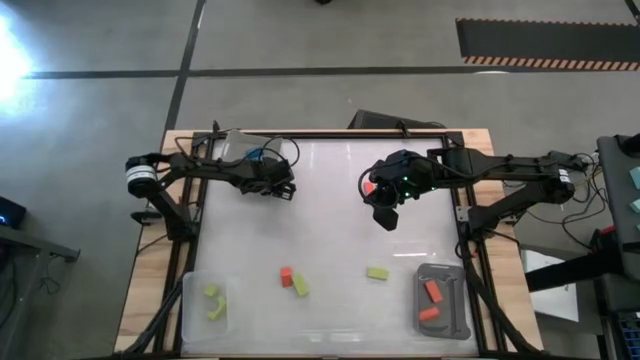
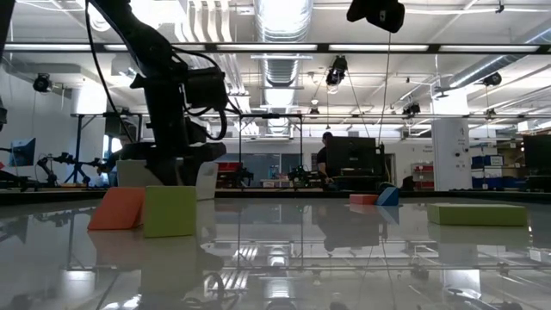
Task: Sort & place blocks by color
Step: Put the blue block into the white bin
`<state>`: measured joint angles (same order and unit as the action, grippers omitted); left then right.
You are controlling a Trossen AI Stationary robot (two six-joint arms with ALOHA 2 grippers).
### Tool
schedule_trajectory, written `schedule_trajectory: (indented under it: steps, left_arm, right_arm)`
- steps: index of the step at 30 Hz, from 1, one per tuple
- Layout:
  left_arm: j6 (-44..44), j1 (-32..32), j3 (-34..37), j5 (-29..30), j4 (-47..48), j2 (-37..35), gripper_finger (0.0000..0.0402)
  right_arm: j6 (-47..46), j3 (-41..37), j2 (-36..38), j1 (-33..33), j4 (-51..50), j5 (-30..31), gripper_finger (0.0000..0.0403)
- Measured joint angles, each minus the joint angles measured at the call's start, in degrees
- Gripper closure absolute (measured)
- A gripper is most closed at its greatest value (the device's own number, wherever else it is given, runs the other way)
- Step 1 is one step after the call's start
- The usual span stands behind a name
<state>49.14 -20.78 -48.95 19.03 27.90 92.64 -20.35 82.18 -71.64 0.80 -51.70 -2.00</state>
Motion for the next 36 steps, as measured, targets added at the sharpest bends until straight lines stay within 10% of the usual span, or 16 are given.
schedule_trajectory:
  steps: [25, 36]
  left_arm:
    - [-4.3, 2.3, -14.6, -21.8, 21.0, -16.5, 0.027]
    - [-45.3, -12.6, -30.2, -23.9, 35.7, -17.6, 0.027]
  right_arm:
    - [0.9, 0.0, 0.0, 1.1, 0.2, -0.1, 0.0394]
    - [0.1, 0.0, 0.0, 8.6, 3.6, 0.0, 0.0394]
